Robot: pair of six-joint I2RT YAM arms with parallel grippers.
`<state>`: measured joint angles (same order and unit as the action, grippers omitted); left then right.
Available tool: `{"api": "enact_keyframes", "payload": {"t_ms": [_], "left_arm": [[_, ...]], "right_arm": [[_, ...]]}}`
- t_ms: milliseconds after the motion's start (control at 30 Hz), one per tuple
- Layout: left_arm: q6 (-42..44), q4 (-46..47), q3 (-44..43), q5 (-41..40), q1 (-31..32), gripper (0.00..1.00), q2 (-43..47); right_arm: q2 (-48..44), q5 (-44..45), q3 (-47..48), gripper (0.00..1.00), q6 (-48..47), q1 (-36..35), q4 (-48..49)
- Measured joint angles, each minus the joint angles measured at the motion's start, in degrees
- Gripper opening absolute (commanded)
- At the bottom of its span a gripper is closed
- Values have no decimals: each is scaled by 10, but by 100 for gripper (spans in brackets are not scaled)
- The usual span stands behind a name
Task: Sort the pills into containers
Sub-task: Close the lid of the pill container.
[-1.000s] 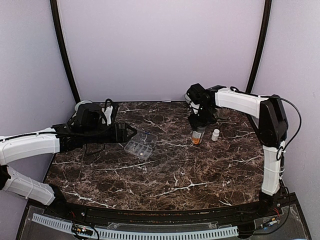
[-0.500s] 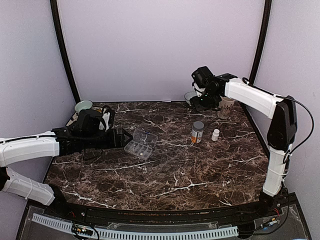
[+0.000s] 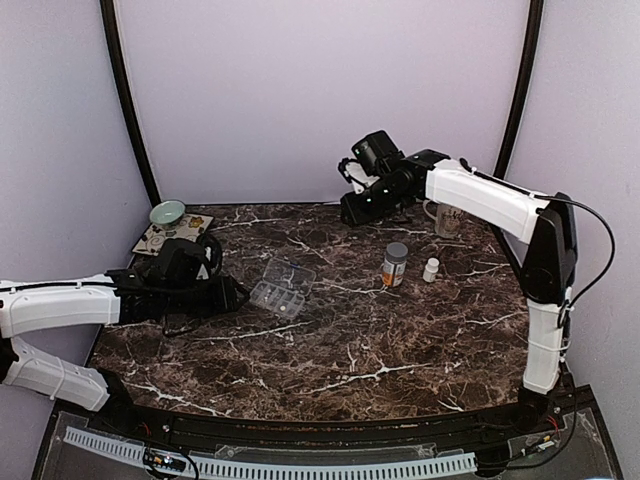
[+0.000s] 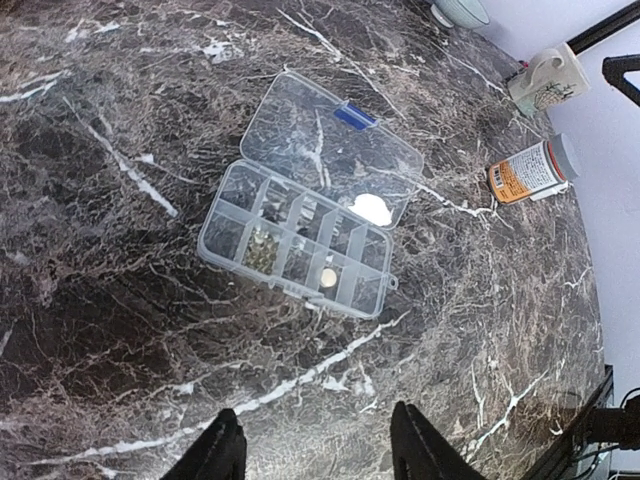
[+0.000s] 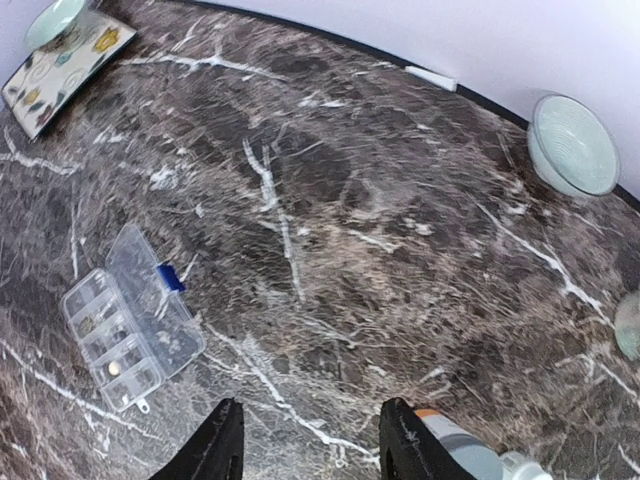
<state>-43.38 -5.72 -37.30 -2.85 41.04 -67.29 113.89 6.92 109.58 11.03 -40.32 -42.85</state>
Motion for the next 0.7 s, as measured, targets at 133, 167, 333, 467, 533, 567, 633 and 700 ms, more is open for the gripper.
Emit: {"api": "enact_keyframes", "payload": {"t_ms": [133,167,333,467,533,567,633,700], "left_arm": [[-24,2,13,0,0,36,-4],[-29,5,18,0,0,33,-7],[-56,26,36,6,0,22,-37],[-73,52,37,17,0,17,-78],[-77,66,37,21,0,16,-98],[-80,73,37,24,0,15,-110],[-83,81,37,28,0,15,-130],[-86,87,35,31,0,14,-154]], "right_arm": [[47,-34,14,33,7,-13,14],[58,-41,16,32,8,-13,15],[111,-72,24,28,17,-12,28],[141,-90,31,27,20,-12,38],[152,-97,38,27,22,-12,41],[159,-99,44,27,22,-12,42],[171,-103,54,26,23,-12,46],[183,-104,61,26,24,-12,50]]}}
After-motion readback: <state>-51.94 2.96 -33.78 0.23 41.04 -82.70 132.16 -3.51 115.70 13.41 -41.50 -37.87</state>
